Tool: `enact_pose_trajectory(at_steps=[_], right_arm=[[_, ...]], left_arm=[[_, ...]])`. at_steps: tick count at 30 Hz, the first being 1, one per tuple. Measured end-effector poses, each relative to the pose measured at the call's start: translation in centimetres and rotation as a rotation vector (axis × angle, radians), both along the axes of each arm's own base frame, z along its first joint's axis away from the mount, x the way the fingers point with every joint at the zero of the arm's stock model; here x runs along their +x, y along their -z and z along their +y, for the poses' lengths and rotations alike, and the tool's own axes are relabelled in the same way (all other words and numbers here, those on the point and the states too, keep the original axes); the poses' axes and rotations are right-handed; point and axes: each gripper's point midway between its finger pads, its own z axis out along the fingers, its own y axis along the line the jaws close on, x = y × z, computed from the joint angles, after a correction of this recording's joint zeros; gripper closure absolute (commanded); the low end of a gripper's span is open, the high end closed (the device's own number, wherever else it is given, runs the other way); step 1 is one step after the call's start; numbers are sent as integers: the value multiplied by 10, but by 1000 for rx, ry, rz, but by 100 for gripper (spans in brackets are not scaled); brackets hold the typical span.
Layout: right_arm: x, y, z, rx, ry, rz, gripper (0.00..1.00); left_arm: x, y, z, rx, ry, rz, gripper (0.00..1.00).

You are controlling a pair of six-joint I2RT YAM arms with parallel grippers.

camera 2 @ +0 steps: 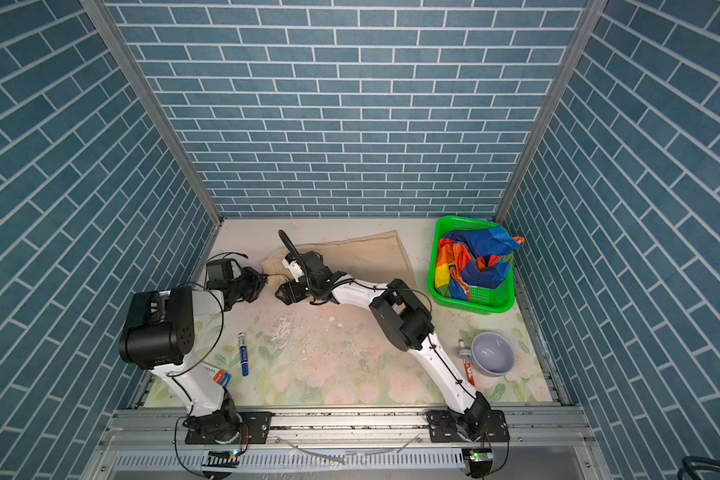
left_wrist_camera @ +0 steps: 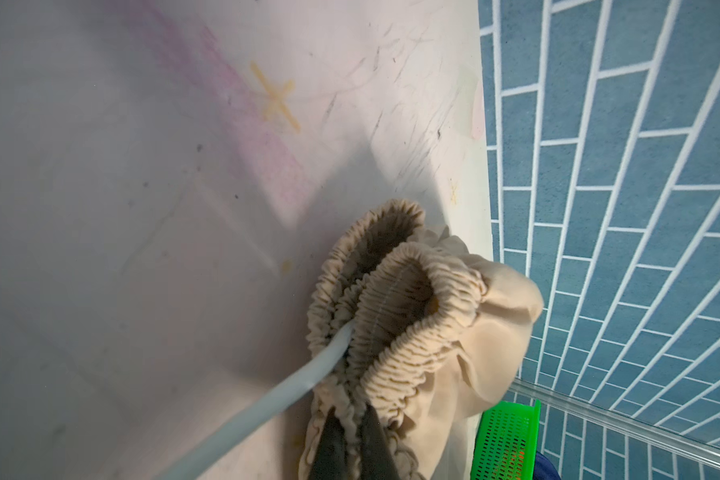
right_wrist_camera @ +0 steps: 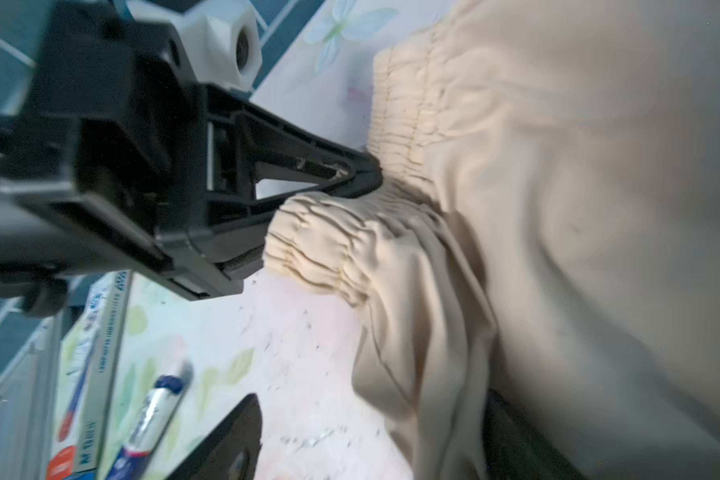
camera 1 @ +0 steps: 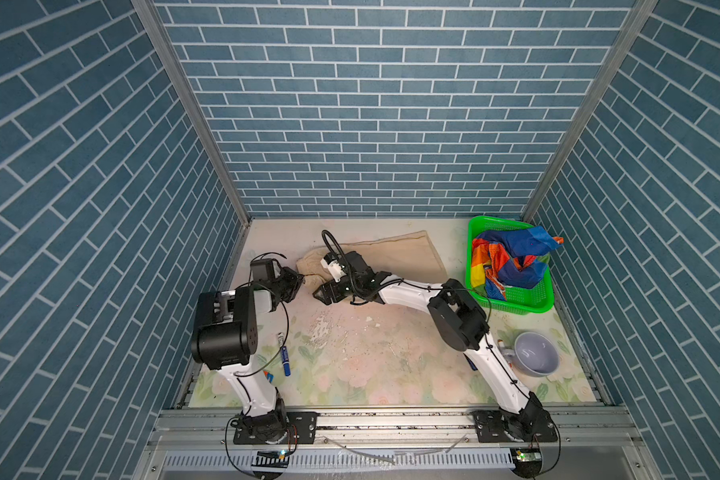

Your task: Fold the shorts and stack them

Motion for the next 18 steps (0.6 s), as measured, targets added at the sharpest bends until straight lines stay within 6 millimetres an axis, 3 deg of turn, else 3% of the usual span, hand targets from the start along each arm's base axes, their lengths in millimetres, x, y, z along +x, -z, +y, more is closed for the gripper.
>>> enact_pose_trajectory(at_steps=[5, 8, 12, 15, 18], right_arm=[[21, -64, -70, 70, 121, -13, 23], [39, -89, -107, 97, 213, -37, 37], [37, -82, -121, 83, 254, -6, 83], [24, -62, -112, 65, 248, 71, 100], [6, -37, -96, 33, 213, 126, 100]], left_arm=[[-19, -35, -1, 66, 39, -19, 100], [-37, -50, 1, 128, 54, -7, 100], [-64, -69, 7, 229, 62, 21, 100], [-83, -84, 13, 307, 63, 27, 100], [-97, -92, 18, 366, 65, 37, 100]])
